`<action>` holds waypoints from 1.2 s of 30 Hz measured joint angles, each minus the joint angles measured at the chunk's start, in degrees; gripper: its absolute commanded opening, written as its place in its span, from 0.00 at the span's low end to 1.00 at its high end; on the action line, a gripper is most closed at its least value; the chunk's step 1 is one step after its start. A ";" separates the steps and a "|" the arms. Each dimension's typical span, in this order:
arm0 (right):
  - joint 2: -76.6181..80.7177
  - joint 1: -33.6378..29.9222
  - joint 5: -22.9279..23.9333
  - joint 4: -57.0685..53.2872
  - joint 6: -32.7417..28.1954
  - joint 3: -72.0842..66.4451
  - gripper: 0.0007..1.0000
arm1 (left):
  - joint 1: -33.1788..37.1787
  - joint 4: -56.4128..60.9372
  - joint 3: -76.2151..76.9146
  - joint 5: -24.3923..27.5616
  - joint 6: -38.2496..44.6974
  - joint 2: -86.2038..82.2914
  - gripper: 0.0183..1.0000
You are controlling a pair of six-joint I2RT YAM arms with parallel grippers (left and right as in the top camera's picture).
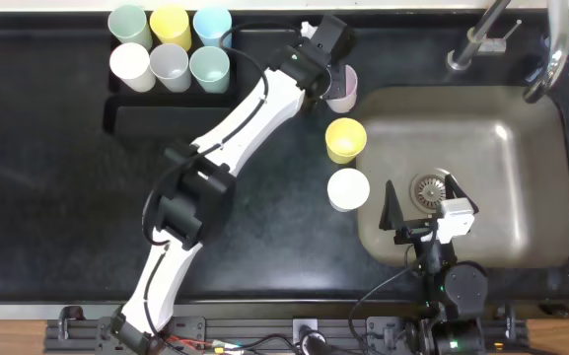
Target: Store Cups
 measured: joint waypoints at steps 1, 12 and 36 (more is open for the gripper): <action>0.00 0.00 0.00 0.00 0.00 0.00 1.00 | 0.00 -0.46 0.00 0.00 0.00 0.00 0.08; 0.00 0.00 0.00 0.00 0.02 0.00 1.00 | 0.02 -7.08 0.22 -3.89 1.51 -3.85 0.06; 0.00 0.00 -0.02 0.00 0.02 0.00 1.00 | 31.67 -9.05 -36.41 -10.84 -27.39 -43.10 0.02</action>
